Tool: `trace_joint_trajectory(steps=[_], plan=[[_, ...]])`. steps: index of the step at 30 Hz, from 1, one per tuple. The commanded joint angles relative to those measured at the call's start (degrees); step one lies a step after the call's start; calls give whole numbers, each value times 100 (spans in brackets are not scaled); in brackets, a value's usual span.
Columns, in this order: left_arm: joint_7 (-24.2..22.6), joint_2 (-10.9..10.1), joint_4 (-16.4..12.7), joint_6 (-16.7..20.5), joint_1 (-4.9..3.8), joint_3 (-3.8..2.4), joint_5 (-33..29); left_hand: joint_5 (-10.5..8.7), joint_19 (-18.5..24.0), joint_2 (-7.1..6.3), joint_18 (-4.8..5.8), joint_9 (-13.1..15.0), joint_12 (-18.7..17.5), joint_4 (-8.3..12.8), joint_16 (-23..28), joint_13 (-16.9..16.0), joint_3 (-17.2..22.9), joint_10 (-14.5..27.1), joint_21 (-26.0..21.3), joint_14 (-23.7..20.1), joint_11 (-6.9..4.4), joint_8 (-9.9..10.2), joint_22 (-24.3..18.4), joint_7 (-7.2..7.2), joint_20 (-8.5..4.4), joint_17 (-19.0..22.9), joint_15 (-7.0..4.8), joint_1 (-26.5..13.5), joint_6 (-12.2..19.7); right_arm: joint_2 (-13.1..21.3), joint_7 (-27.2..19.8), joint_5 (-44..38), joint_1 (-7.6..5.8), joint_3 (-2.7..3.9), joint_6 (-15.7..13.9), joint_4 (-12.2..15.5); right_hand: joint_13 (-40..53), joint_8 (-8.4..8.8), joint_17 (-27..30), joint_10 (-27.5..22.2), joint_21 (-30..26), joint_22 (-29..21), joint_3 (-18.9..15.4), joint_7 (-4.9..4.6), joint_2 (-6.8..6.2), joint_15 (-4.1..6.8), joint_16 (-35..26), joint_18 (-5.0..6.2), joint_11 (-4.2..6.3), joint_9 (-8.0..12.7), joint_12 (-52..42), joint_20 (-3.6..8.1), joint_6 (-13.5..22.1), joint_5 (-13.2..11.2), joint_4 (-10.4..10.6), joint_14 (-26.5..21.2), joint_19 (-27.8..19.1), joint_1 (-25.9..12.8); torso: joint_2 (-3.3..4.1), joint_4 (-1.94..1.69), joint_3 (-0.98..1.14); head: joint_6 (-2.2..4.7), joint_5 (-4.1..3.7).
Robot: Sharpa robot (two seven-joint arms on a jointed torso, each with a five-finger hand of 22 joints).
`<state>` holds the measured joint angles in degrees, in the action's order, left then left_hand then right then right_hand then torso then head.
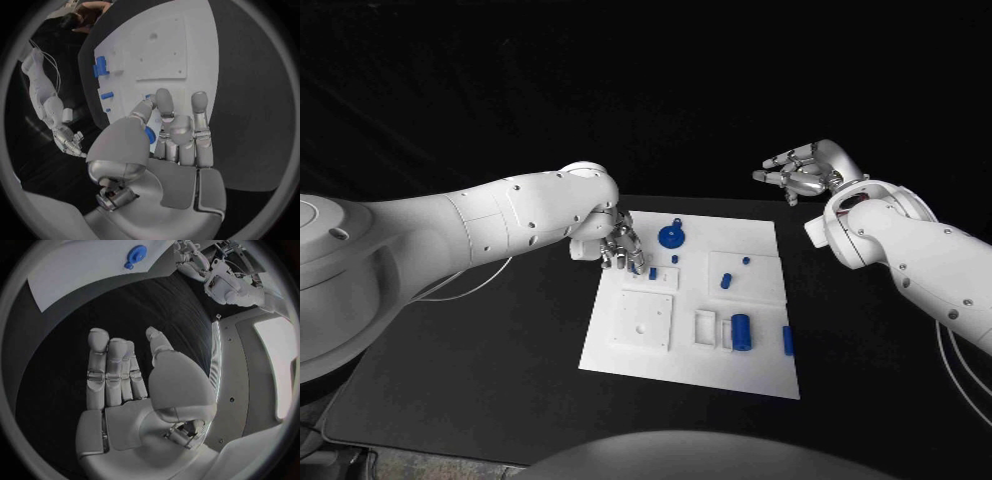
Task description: Assemble the parts on the task board
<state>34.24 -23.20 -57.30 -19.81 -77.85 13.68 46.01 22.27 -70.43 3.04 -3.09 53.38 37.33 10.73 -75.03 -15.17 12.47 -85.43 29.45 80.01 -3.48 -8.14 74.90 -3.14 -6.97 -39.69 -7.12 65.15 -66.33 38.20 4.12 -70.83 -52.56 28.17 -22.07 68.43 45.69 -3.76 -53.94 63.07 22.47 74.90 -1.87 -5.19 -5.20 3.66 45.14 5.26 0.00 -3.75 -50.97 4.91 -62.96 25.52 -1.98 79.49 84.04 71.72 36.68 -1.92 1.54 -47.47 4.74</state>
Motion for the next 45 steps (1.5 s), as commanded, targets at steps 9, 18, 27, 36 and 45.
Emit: trace_joint_trajectory(steps=[9,18,27,36,45], plan=[[33,69,134,-167,-18,-1,50,24,23,211,88,438,-29,196,-21,-20,156,-108,30,-42,-122,2,92,455,-7,1,9,116,-442,-16,-44,-8,3,1,74,1,-3,20,7,-27,-13,237,8,-4,3,14,25,69,14,8,-22,-5,8,25,37,-21,104,-37,2,0,-7,-8,13],[34,96,167,-72,-6,0,152,12,12,223,79,464,-35,188,-18,-41,151,-108,33,-37,-124,-9,89,456,-5,9,7,117,-427,-26,-46,-8,3,1,77,4,-3,20,7,-27,-13,237,8,-4,3,14,25,69,14,8,-22,-5,8,25,37,-21,104,-37,2,1,-3,-16,22],[37,146,227,-101,45,1,159,-27,15,237,79,473,-50,180,-12,-58,149,-106,27,-44,-120,-8,88,453,-3,25,8,119,-414,-31,-46,-8,3,1,82,10,-3,20,7,-27,-13,237,8,-4,3,14,25,69,14,8,-22,-5,8,25,37,-21,104,-37,4,4,-3,-16,22],[39,175,267,-138,92,1,173,-27,15,237,79,473,-50,180,-12,-58,149,-106,27,-44,-120,-8,88,453,-3,25,8,119,-414,-30,-45,-8,3,1,85,13,-1,20,4,-32,-3,240,17,-5,11,13,28,68,13,7,-28,-6,9,29,22,-25,104,-36,0,-1,0,-25,16],[34,182,266,-98,148,1,275,-39,14,239,83,483,-67,179,-6,-80,143,-105,23,-52,-117,-9,89,450,-6,49,9,121,-404,-37,-49,-8,3,1,85,12,-1,20,4,-32,-3,240,17,-5,11,13,28,68,13,7,-28,-6,9,29,22,-25,104,-36,1,1,-4,-18,7]])
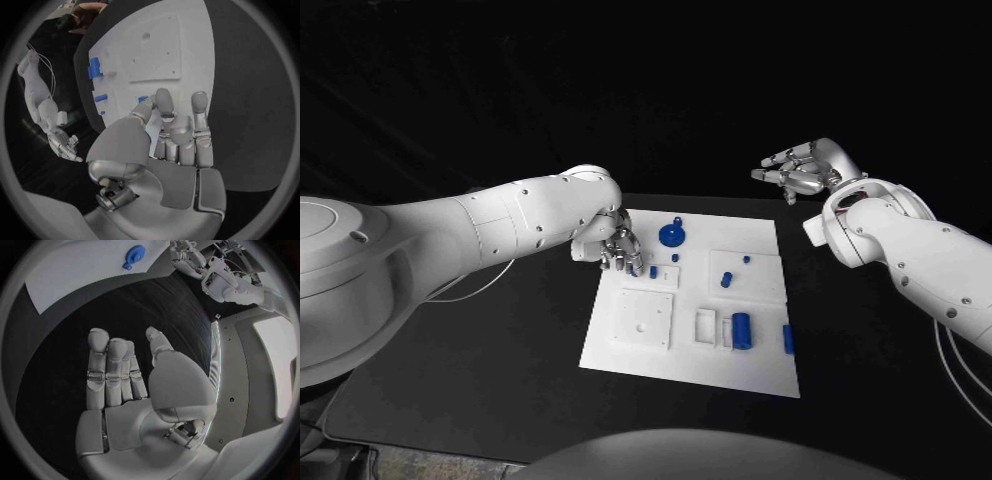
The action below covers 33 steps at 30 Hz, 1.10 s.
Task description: Assemble the parts on the task board
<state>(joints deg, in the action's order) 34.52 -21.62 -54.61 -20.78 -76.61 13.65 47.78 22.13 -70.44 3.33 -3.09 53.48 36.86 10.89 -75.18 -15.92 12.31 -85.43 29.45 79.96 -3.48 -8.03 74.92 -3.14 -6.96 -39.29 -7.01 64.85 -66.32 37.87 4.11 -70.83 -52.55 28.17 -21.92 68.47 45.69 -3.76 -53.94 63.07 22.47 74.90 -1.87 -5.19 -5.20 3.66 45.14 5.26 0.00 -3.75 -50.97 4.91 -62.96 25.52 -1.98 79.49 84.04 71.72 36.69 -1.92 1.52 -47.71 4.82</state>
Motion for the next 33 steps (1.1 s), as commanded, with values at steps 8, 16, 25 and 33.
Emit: trace_joint_trajectory(steps=[8,16,25,33], plan=[[5,12,2,-18,34,3,130,-28,11,210,83,476,-23,162,2,-13,157,-108,21,-40,-120,-21,87,451,-7,-4,-3,155,-403,-6,-47,-9,3,1,72,9,-1,20,4,-32,-3,240,17,-5,11,13,28,67,13,8,-28,-6,9,29,22,-25,104,-36,-1,-5,-4,-2,-6],[-3,14,0,18,36,3,221,-30,11,207,83,475,-25,164,4,-18,155,-106,19,-44,-119,-20,88,451,-7,8,-2,157,-402,-6,-48,-9,3,1,73,9,-1,20,4,-32,-3,240,17,-5,11,13,28,67,13,8,-28,-6,9,29,22,-25,104,-36,-2,-1,-6,2,-1],[-20,7,7,98,36,3,313,-29,7,209,81,475,-30,165,0,-26,155,-107,15,-41,-122,-20,88,451,-6,8,-3,160,-402,-10,-49,-9,3,1,83,6,-1,20,4,-32,-3,240,17,-5,11,13,28,67,13,8,-28,-6,9,29,22,-25,104,-36,0,0,-5,1,-6],[-40,11,-9,176,36,3,356,-27,0,209,79,476,-27,163,-3,-33,154,-106,15,-35,-125,-21,88,452,-6,6,-5,157,-403,-17,-49,-9,3,1,89,4,-1,20,4,-32,-3,240,17,-5,11,13,28,67,13,8,-28,-6,9,29,22,-25,104,-36,-1,-3,-3,-4,-11]])
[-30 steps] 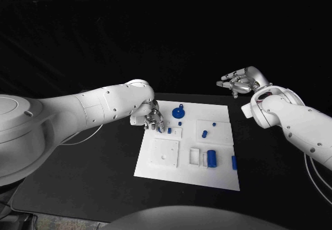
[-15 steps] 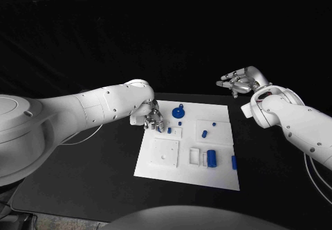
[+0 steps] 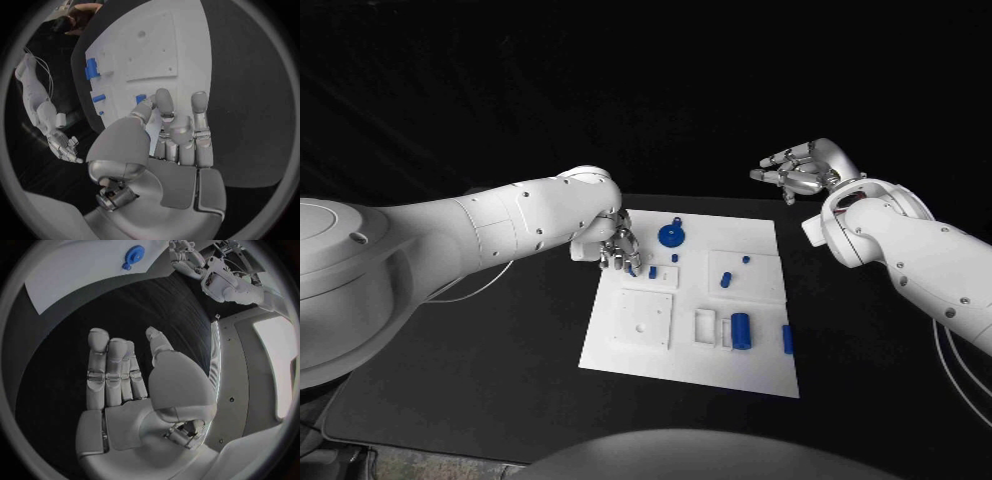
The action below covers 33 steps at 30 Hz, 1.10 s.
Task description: Assemble the parts on the task board
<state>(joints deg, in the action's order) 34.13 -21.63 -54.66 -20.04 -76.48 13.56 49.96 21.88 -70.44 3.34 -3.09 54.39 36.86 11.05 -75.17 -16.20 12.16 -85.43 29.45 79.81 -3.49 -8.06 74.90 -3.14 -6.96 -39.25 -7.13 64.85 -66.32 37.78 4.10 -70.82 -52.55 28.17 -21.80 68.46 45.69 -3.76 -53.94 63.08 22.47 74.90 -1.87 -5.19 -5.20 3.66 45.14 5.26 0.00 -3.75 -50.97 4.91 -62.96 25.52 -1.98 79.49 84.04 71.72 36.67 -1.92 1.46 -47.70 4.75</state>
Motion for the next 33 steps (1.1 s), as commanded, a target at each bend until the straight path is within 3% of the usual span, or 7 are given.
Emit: trace_joint_trajectory(steps=[1,33], plan=[[-2,11,-5,107,23,13,138,-2,0,209,79,385,-27,148,-3,-5,168,-106,15,-20,-124,-19,90,452,-6,3,7,157,-403,-8,-48,-9,3,1,78,5,-1,20,4,-32,-3,240,17,-5,11,13,28,67,13,8,-28,-6,9,29,22,-25,104,-36,1,-3,2,-6,-3],[48,-16,-73,-87,22,13,166,-8,-4,210,71,374,-31,159,-15,-12,174,-108,6,-17,-130,-14,92,452,3,-26,9,168,-400,1,-39,-9,3,1,97,3,-4,20,5,-37,-23,236,11,-7,15,11,26,69,11,8,-29,-7,14,31,20,-29,98,-42,0,0,4,-19,-12]])
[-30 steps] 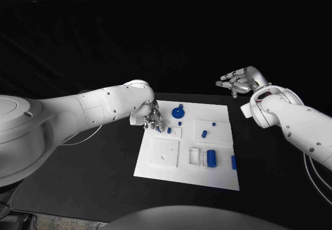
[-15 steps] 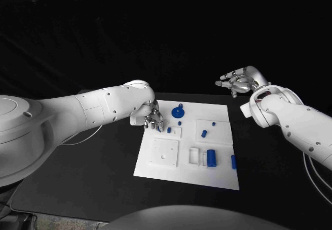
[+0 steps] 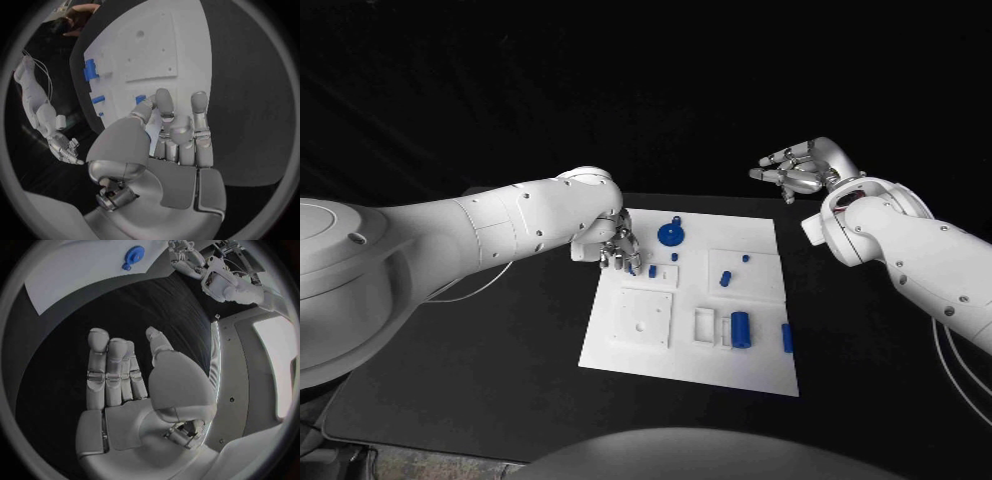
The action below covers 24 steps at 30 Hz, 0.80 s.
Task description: Assemble the parts on the task board
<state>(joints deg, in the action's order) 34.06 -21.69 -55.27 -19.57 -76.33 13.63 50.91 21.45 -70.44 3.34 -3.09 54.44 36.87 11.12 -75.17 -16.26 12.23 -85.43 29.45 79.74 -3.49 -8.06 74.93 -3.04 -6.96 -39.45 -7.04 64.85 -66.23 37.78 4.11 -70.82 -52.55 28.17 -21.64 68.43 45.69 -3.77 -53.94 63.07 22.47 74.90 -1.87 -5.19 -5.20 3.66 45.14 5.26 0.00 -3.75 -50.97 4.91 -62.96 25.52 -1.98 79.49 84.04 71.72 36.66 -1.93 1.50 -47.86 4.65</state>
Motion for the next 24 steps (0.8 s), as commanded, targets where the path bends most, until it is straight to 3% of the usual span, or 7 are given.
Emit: trace_joint_trajectory(steps=[1,13,24], plan=[[58,-12,-18,-151,7,7,74,31,-4,213,69,362,-35,154,-13,-6,169,-107,5,-13,-129,-11,90,442,4,-1,1,170,-411,2,-40,-10,3,1,82,6,-3,20,5,-37,-23,236,11,-7,15,11,26,69,11,8,-29,-7,14,31,20,-29,99,-42,0,3,0,-2,-2],[78,-22,-35,-225,11,7,87,12,-3,229,66,326,-40,143,-13,-8,168,-108,2,-14,-128,8,90,438,8,-8,1,160,-409,12,-38,-10,3,1,98,9,-3,20,5,-37,-23,236,11,-7,15,11,26,69,11,8,-29,-7,14,31,20,-29,99,-42,4,3,1,-3,-9],[73,25,18,16,20,7,93,-100,-21,293,57,314,2,50,-12,-6,144,-116,-5,0,-111,4,84,438,11,-16,-4,106,-394,5,-40,-10,3,1,102,8,-3,20,5,-37,-23,236,11,-7,15,11,26,69,11,8,-29,-7,14,31,20,-29,99,-42,4,5,0,4,-5]])
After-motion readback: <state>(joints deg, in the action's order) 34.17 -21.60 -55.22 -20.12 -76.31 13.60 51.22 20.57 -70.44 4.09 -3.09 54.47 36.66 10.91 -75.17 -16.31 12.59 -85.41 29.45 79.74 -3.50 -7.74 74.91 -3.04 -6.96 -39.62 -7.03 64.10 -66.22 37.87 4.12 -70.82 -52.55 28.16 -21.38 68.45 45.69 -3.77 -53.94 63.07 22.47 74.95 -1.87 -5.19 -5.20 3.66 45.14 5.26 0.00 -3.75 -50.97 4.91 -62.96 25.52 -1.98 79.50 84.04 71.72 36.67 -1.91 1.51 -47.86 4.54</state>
